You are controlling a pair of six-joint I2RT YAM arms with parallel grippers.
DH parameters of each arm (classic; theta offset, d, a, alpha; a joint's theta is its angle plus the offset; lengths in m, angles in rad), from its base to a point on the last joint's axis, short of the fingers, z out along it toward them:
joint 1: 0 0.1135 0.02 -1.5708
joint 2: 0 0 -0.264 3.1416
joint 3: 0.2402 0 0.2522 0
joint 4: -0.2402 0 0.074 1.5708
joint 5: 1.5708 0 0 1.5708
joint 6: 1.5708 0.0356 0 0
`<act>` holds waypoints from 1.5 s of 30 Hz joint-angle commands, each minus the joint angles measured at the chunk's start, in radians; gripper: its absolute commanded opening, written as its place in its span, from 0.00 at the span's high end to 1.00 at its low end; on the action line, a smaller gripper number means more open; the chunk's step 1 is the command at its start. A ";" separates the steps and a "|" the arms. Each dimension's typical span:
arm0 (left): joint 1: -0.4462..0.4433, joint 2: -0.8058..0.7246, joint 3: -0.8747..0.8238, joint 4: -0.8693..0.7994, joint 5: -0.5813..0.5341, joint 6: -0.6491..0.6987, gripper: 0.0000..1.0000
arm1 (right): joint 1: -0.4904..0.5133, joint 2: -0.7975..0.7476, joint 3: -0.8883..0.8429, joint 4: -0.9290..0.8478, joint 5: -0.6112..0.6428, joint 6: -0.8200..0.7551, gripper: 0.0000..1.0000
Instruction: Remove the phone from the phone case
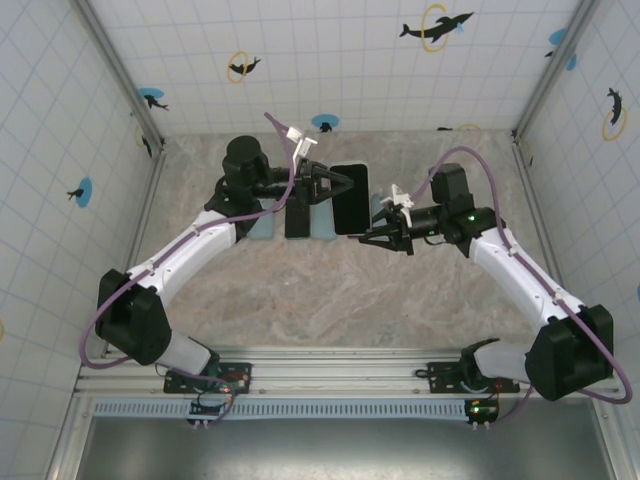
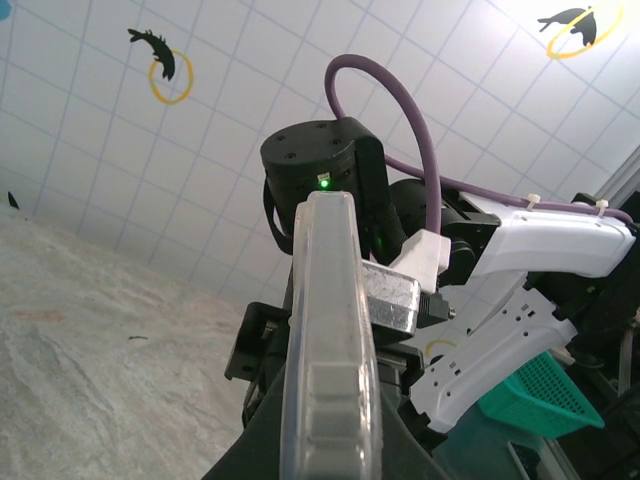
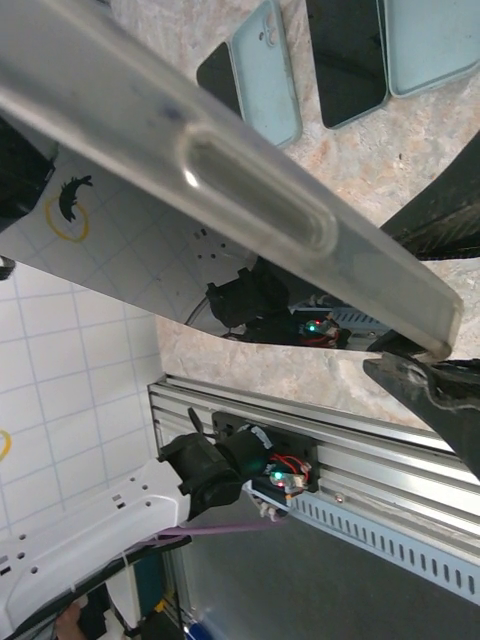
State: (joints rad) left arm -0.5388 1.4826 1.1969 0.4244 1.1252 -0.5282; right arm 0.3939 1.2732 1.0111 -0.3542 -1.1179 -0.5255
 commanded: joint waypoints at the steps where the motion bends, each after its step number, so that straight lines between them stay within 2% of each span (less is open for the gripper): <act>1: -0.004 -0.037 0.007 0.050 0.010 -0.018 1.00 | 0.007 0.004 0.010 0.010 -0.012 -0.002 0.72; 7: -0.004 -0.035 0.007 0.051 0.014 -0.026 1.00 | 0.007 -0.005 -0.008 0.119 -0.037 0.078 0.73; 12: -0.004 -0.033 0.010 0.054 0.013 -0.032 1.00 | 0.007 0.011 0.015 0.032 -0.019 0.014 0.79; 15: -0.004 -0.031 0.012 0.054 0.017 -0.037 1.00 | 0.007 0.014 0.023 -0.007 -0.009 -0.021 0.79; 24: -0.003 -0.021 0.020 0.059 0.020 -0.049 1.00 | 0.007 0.003 0.020 0.019 0.006 -0.007 0.78; 29: -0.003 -0.021 0.018 0.059 0.023 -0.055 1.00 | 0.007 0.006 0.022 0.041 0.004 0.013 0.85; 33: -0.005 -0.018 0.018 0.062 0.031 -0.079 1.00 | 0.007 -0.001 0.025 0.049 0.030 0.005 0.87; 45: -0.059 -0.025 -0.021 0.031 0.104 -0.169 1.00 | 0.009 -0.067 0.018 0.165 0.376 -0.080 0.91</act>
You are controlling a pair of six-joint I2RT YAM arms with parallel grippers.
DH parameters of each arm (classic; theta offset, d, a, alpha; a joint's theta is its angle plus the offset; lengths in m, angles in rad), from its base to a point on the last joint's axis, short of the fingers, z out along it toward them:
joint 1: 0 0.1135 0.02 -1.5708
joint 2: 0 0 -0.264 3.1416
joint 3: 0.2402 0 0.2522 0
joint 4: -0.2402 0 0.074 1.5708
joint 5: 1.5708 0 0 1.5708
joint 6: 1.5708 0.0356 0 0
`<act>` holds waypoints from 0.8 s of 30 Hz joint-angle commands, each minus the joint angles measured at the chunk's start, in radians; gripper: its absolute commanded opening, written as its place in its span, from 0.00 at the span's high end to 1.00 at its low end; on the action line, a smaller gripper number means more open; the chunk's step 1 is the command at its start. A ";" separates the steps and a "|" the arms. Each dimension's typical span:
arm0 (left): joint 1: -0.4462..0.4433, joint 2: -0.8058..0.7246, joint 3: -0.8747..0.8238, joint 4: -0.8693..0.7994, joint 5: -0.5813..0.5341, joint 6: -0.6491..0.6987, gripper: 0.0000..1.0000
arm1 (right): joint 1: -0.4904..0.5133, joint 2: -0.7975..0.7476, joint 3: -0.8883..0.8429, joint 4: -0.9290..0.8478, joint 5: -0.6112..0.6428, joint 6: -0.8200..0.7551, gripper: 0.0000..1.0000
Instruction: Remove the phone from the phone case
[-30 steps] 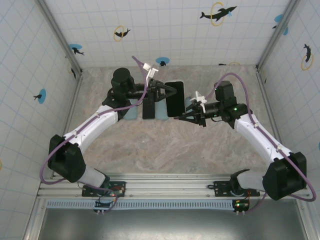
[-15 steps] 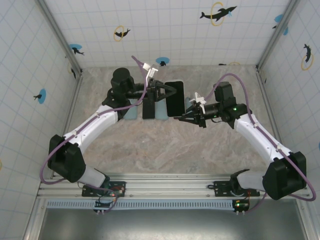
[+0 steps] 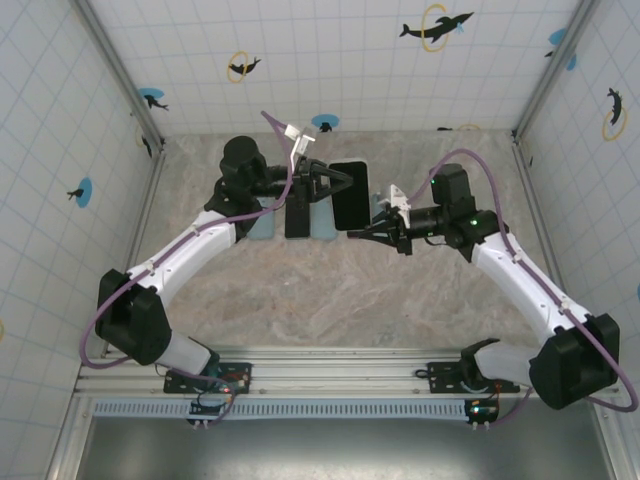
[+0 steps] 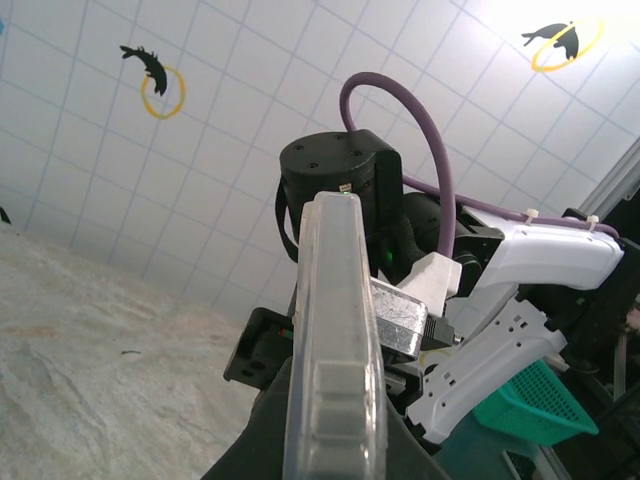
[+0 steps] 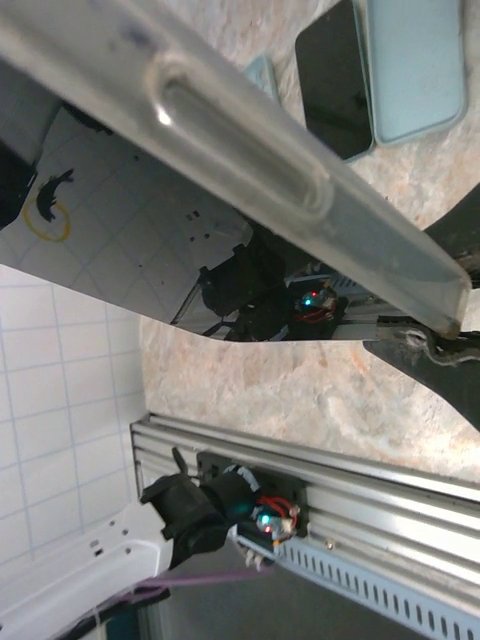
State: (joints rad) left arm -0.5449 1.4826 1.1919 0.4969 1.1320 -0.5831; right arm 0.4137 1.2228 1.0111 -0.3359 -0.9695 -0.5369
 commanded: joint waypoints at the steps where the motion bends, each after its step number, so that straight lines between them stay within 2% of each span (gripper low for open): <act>1: -0.058 -0.027 -0.019 -0.047 0.101 -0.114 1.00 | -0.011 -0.017 0.020 0.153 0.250 -0.083 0.91; 11: -0.106 -0.021 -0.012 -0.050 0.121 -0.128 1.00 | -0.017 -0.008 0.037 0.269 0.282 -0.060 0.92; 15: -0.108 -0.024 -0.012 -0.021 0.117 -0.137 1.00 | -0.021 0.003 0.054 0.311 0.243 -0.011 0.92; 17: -0.109 -0.017 -0.010 0.022 0.121 -0.170 1.00 | -0.005 0.009 0.061 0.297 0.280 -0.035 0.92; 19: -0.110 -0.010 -0.005 0.027 0.120 -0.174 1.00 | 0.035 0.006 0.063 0.267 0.369 -0.097 0.92; 24: -0.110 -0.006 -0.002 0.044 0.111 -0.177 1.00 | 0.049 -0.009 0.035 0.340 0.391 -0.054 0.92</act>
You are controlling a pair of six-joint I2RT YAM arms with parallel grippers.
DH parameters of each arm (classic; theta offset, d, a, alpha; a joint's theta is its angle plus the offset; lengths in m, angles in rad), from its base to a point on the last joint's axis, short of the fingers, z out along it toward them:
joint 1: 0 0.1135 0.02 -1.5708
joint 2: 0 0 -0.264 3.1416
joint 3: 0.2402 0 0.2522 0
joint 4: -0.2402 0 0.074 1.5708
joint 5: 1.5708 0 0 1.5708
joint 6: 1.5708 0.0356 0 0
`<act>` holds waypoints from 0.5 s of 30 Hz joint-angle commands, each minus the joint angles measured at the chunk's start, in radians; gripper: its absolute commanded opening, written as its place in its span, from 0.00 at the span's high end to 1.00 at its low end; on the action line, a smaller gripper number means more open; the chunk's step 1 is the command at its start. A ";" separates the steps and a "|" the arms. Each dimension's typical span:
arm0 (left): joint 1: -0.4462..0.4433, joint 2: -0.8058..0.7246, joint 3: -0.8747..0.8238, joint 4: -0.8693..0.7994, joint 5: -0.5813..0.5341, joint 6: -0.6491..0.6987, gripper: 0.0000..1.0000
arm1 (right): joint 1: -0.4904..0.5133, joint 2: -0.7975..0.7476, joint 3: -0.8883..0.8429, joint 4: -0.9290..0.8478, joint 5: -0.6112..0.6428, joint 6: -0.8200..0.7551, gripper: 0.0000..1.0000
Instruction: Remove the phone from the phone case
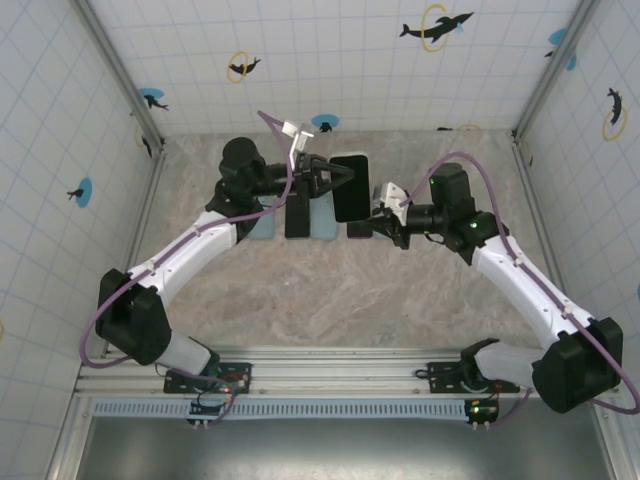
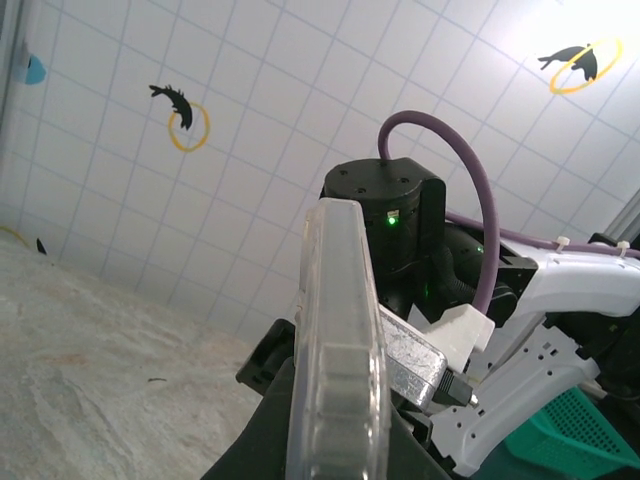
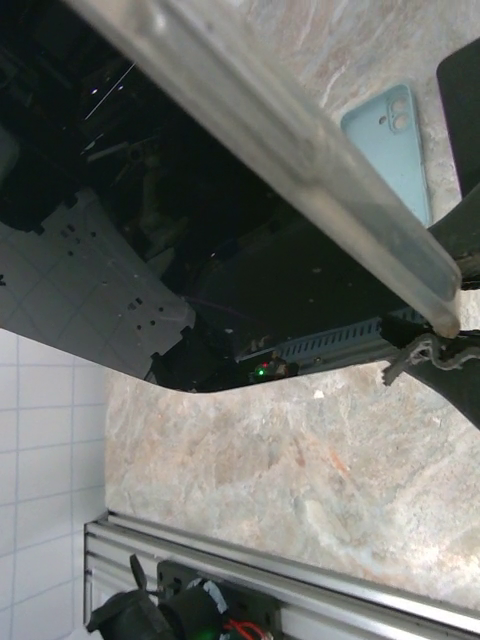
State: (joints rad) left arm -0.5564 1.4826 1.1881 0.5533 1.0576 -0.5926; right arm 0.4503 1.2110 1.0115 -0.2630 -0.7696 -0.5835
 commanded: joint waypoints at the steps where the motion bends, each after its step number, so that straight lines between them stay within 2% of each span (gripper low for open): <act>1: -0.099 -0.003 0.001 0.005 0.186 -0.181 1.00 | 0.015 0.000 0.029 0.272 0.203 -0.010 0.93; 6: -0.099 0.001 0.002 0.027 0.188 -0.199 1.00 | 0.021 -0.013 0.009 0.316 0.238 -0.009 0.93; 11: -0.099 0.005 0.007 0.026 0.177 -0.191 1.00 | 0.019 -0.018 -0.009 0.431 0.161 0.083 0.92; 15: -0.098 0.014 0.021 0.031 0.175 -0.197 1.00 | 0.025 -0.015 -0.017 0.450 0.160 0.096 0.93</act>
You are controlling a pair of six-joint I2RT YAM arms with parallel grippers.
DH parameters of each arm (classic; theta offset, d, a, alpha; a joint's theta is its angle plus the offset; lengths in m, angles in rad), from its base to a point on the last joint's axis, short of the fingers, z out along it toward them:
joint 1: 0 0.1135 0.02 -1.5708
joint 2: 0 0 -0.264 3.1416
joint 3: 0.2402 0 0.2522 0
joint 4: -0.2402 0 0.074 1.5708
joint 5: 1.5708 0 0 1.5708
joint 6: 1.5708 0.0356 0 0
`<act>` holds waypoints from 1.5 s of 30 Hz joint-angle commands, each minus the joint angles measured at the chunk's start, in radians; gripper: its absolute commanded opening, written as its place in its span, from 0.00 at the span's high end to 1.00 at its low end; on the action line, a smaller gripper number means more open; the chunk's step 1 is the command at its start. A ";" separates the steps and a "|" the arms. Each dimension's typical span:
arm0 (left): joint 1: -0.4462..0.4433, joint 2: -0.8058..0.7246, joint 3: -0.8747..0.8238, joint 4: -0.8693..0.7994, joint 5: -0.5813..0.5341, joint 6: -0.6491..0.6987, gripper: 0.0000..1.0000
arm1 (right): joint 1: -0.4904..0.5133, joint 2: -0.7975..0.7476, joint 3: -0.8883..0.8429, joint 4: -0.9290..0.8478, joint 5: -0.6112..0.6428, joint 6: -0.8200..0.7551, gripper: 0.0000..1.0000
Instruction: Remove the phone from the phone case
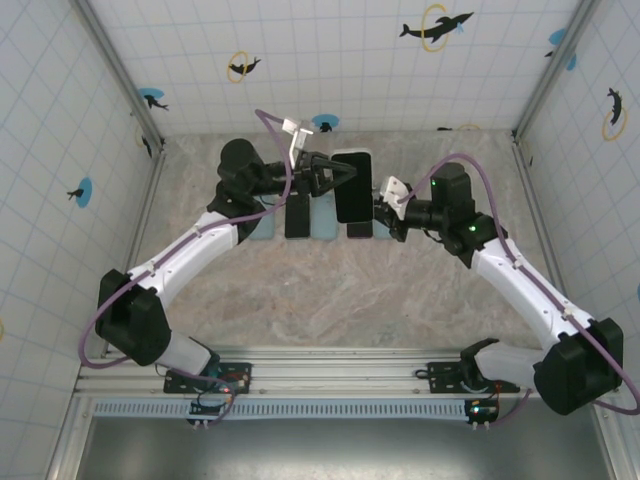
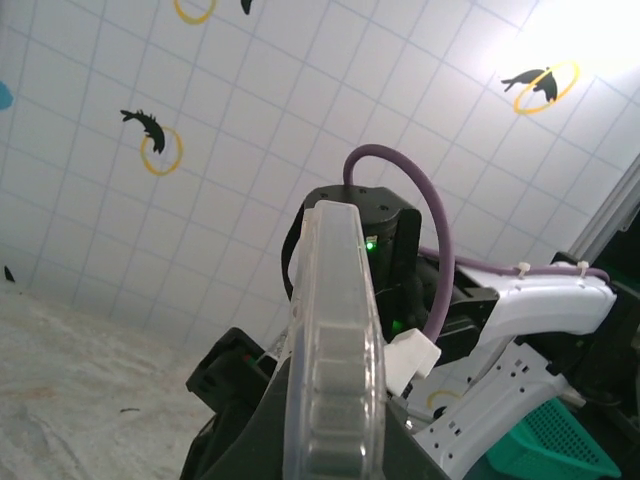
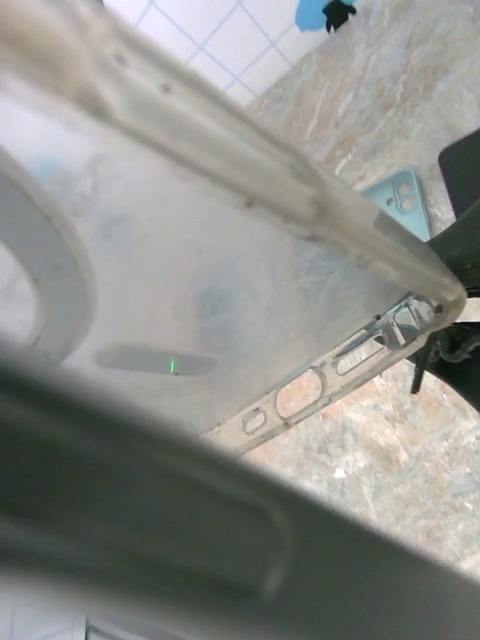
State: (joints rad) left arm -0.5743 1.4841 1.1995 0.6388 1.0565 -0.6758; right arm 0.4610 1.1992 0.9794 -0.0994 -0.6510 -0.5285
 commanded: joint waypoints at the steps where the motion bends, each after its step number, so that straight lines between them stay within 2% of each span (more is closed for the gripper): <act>1: -0.079 0.012 0.010 -0.051 0.175 -0.115 1.00 | 0.014 -0.007 0.010 0.301 0.038 0.055 0.92; 6: -0.055 0.011 0.006 -0.077 0.110 -0.059 1.00 | -0.004 -0.010 0.000 0.325 -0.050 0.125 0.92; 10: -0.037 0.019 0.024 -0.038 0.043 -0.067 1.00 | -0.018 -0.031 -0.037 0.326 -0.075 0.168 0.90; 18: -0.021 0.024 0.034 -0.051 -0.025 -0.053 1.00 | -0.037 -0.054 -0.107 0.438 -0.244 0.375 0.67; 28: -0.019 0.028 0.018 0.015 -0.030 -0.110 1.00 | -0.057 -0.035 -0.156 0.584 -0.336 0.574 0.62; 35: -0.017 0.031 0.001 0.088 -0.032 -0.193 1.00 | -0.082 -0.022 -0.200 0.769 -0.358 0.768 0.62; 39: 0.002 0.036 -0.018 0.151 -0.051 -0.301 1.00 | -0.091 -0.019 -0.231 0.888 -0.363 0.880 0.61; 42: 0.015 0.037 -0.035 0.232 -0.089 -0.400 1.00 | -0.093 -0.018 -0.247 0.940 -0.357 0.935 0.61; 45: 0.016 0.036 -0.041 0.245 -0.138 -0.467 1.00 | -0.096 -0.017 -0.262 0.997 -0.325 1.003 0.60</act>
State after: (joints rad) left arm -0.5575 1.5124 1.1740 0.8188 0.9226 -1.0348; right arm 0.3779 1.1831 0.7231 0.7177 -1.0229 0.3676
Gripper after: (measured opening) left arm 0.133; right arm 0.395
